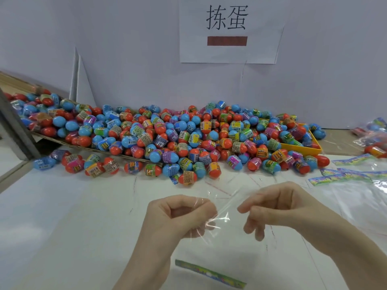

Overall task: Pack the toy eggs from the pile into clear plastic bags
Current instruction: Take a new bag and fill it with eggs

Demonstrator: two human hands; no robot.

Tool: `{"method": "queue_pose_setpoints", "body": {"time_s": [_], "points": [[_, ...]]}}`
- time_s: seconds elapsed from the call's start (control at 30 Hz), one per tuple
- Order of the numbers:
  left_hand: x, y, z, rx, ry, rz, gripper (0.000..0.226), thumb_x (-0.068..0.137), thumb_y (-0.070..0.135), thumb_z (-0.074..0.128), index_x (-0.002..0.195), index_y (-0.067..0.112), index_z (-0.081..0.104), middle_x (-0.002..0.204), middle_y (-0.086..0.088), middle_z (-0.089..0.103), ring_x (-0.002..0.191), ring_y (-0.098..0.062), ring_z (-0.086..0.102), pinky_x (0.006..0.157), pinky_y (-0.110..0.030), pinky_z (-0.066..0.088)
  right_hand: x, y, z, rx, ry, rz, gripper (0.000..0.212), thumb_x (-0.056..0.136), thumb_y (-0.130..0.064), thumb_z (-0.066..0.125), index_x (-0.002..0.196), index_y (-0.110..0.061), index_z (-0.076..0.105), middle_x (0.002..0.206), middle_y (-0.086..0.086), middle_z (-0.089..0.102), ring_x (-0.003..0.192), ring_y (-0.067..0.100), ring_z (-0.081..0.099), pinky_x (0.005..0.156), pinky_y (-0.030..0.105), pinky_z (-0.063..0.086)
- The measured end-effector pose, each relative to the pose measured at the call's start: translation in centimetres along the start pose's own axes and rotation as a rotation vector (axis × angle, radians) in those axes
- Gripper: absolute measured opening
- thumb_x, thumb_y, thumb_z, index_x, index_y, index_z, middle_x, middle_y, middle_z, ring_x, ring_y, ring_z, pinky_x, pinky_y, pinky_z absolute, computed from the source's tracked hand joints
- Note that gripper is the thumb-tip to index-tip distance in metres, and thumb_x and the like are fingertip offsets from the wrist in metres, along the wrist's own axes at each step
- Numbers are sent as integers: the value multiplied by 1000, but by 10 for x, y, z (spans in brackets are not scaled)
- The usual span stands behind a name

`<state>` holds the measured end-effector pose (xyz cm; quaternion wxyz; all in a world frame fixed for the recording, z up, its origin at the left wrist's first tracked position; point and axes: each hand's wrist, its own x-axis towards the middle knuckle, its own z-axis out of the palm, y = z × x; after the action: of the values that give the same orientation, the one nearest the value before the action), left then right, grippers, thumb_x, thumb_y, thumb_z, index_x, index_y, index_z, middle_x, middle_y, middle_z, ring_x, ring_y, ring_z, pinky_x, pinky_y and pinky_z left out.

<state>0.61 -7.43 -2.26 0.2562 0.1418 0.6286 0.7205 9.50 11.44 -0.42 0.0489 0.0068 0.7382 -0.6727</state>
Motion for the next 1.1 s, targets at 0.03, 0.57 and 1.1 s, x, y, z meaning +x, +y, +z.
{"method": "queue_pose_setpoints", "body": {"time_s": [0.03, 0.57, 1.1], "points": [[-1, -2, -1, -3, 9, -20, 29, 36, 30, 76, 57, 11, 73, 62, -12, 70, 51, -16, 66, 44, -16, 47, 0, 0, -2, -11, -14, -6, 30, 62, -42, 80, 82, -20, 76, 78, 10, 72, 59, 15, 65, 61, 22, 52], [25, -41, -23, -234, 198, -200, 34, 65, 11, 74, 95, 11, 59, 70, -8, 73, 54, -13, 66, 48, -14, 50, 142, 67, -8, -754, 740, 83, 32, 78, -30, 71, 101, -10, 62, 92, 1, 62, 87, 18, 57, 69, 27, 40], [5, -11, 10, 6, 295, 253, 15, 65, 13, 77, 67, 27, 75, 59, -2, 70, 54, -14, 67, 49, -16, 51, 17, -27, 37, -214, 543, -561, 32, 73, -21, 74, 98, -31, 58, 90, -14, 67, 86, 8, 65, 76, 16, 48]]}}
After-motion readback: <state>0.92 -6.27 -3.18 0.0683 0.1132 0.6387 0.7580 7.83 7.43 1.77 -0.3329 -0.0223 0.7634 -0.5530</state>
